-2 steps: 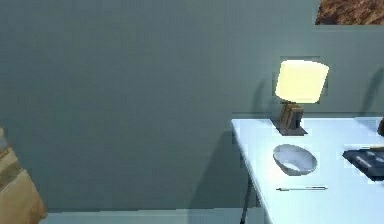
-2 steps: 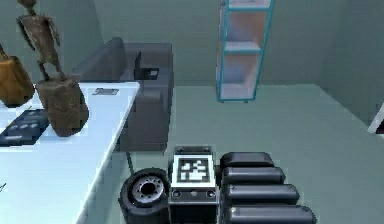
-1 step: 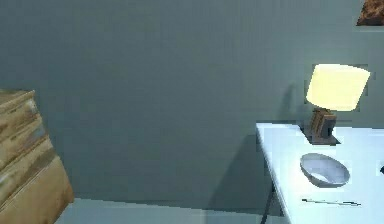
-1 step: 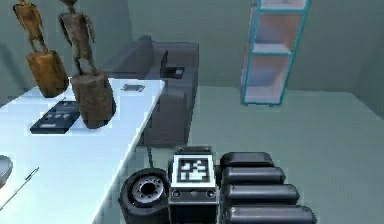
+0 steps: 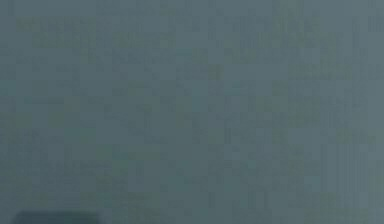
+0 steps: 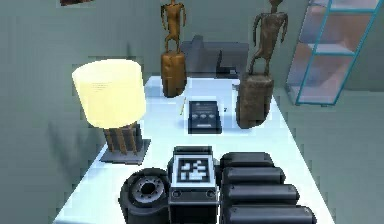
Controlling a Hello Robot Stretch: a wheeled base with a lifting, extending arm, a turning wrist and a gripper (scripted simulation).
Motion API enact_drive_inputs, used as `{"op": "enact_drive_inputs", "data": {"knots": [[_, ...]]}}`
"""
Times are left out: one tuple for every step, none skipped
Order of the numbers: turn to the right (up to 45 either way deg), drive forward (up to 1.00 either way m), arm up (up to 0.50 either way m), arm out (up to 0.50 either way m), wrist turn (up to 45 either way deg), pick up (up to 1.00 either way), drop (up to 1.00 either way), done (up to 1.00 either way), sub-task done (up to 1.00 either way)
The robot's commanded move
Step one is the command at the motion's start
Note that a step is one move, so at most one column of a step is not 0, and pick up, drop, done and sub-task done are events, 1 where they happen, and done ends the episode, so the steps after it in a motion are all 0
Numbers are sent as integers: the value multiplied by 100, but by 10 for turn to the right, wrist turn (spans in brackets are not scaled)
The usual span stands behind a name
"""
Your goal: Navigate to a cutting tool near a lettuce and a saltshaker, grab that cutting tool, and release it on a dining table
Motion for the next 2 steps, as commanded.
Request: {"op": "enact_drive_inputs", "data": {"knots": [[-450,0,0,0,0,0,0,0,0],[-330,0,0,0,0,0,0,0,0]]}}
